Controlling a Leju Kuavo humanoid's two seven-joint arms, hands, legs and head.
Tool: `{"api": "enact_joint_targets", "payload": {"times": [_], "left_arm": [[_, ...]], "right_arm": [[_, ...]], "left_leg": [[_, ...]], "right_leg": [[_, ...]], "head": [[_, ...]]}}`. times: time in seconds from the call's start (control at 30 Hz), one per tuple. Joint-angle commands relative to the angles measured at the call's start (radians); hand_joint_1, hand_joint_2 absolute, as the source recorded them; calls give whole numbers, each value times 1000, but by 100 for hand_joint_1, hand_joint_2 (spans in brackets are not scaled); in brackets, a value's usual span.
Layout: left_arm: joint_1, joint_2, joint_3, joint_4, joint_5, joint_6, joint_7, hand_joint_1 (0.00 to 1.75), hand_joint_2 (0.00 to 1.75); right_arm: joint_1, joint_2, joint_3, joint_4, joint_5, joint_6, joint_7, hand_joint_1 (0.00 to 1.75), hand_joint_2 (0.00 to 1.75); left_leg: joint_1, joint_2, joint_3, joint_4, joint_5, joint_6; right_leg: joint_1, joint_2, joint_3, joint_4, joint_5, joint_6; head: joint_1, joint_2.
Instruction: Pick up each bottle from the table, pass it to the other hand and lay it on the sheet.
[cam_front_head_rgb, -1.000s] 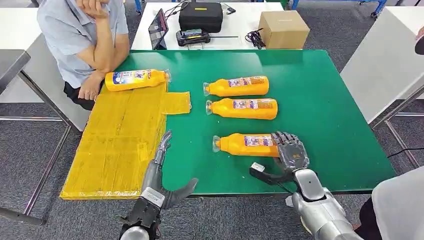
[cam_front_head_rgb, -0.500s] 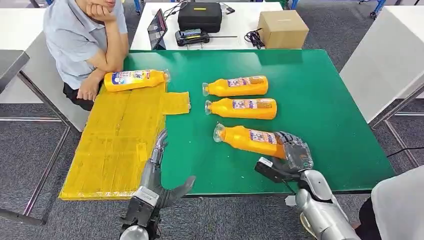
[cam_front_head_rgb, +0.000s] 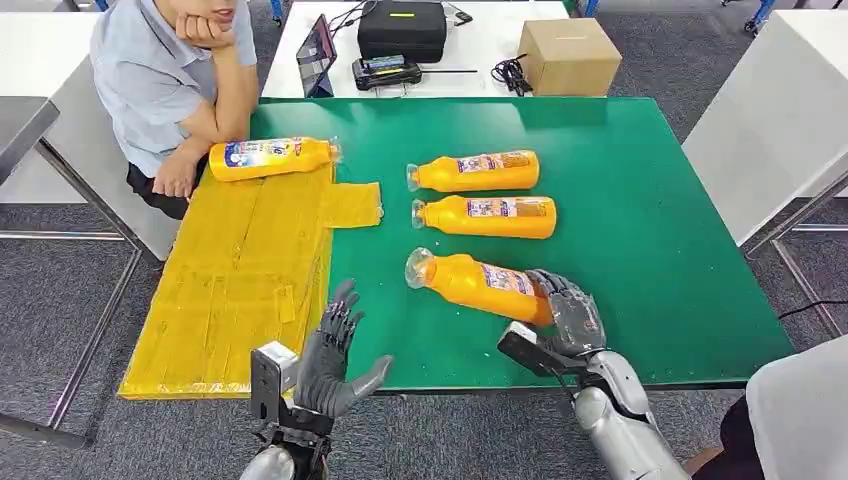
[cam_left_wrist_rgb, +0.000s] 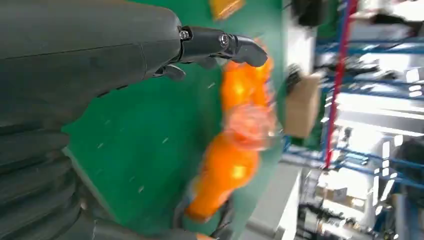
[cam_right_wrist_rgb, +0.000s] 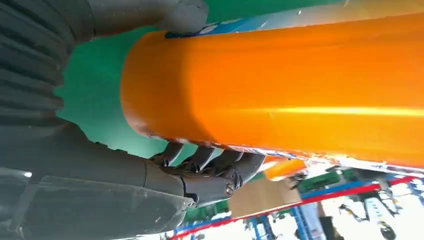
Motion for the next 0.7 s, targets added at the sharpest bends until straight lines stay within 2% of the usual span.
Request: {"api": "enact_joint_targets", "payload": {"times": [0.03,0.27,0.43,0.7], "left_arm": [[-83,2,-29,218,18,-50,-13,0,175],[-148,-11,-43,297,3,-48,-48,0,175],[-196,-40,-12,351,-32,57,-151,0,175],[-209,-52,-4,322,25,22,-173,0,175]], "right_arm": [[-7,47,47,-111,-80,72,-39,175,175],[-3,72,110,-182,-135,117,-44,175,175],[-12,76,155,-199,-161,122,-36,175,175],[-21,80,198,-197,-178,138,-31,175,175]], "left_leg": [[1,2,2,-1,-1,-2],[0,1,0,0,0,-1],[1,1,-1,0,0,-2],[1,2,0,1,-1,-2]], "right_leg": [[1,1,1,0,-1,-2],[0,1,-1,0,0,-2],[1,1,-1,0,0,-2],[1,1,0,0,-1,-2]], "head": [[0,0],[0,0],[0,0],[0,0]]}}
